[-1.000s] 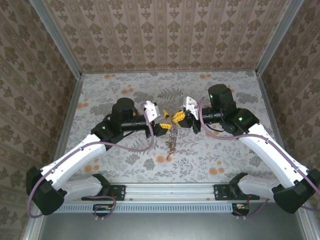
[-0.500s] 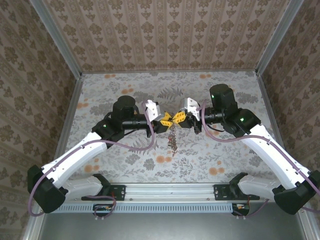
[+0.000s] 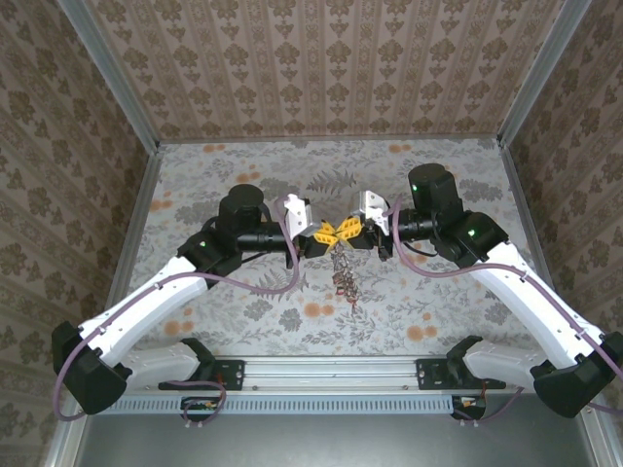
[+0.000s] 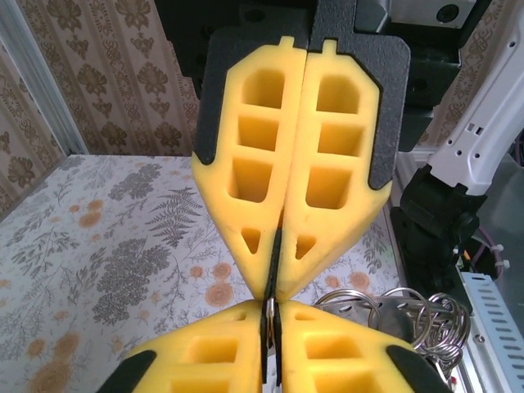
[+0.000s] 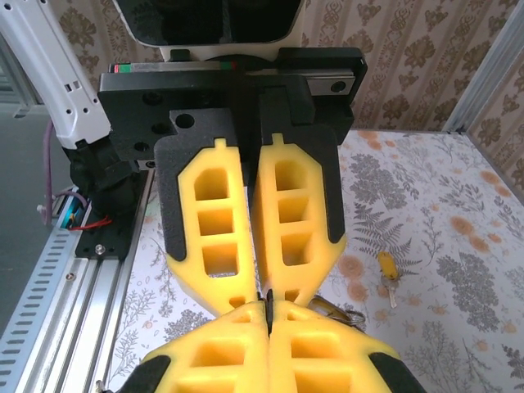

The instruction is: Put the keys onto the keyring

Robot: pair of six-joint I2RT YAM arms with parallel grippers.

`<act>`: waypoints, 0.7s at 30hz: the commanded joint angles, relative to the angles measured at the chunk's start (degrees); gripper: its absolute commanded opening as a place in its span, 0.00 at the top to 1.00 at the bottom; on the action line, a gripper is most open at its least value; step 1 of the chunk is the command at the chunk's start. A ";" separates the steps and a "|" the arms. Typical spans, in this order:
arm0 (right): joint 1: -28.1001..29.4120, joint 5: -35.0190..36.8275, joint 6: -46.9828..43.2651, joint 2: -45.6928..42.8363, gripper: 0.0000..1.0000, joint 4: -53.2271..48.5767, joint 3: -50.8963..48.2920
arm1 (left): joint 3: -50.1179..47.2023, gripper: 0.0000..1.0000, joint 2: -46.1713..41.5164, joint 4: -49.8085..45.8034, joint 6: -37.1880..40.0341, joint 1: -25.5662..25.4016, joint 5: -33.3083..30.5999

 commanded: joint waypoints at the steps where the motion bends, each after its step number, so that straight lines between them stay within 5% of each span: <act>1: 0.42 -2.47 -0.17 -1.49 1.00 2.84 0.62 | 2.03 0.98 -0.96 -0.99 1.11 -0.31 -0.25; 7: 0.33 -0.09 -4.63 -0.90 1.00 -5.95 3.13 | 3.87 1.00 -1.47 -5.78 3.91 -0.38 -2.86; 9: 0.31 2.60 -9.66 -1.02 0.80 -11.28 4.05 | 4.77 1.00 -2.01 -8.65 5.69 -0.40 -3.96; 11: 0.33 5.54 -12.18 -1.63 0.75 -12.99 3.66 | 6.29 1.00 -2.13 -12.38 8.04 -0.45 -6.36; 21: 1.76 9.32 -13.68 0.02 0.69 -12.65 3.05 | 8.89 1.00 -1.73 -19.85 11.61 -1.07 -7.45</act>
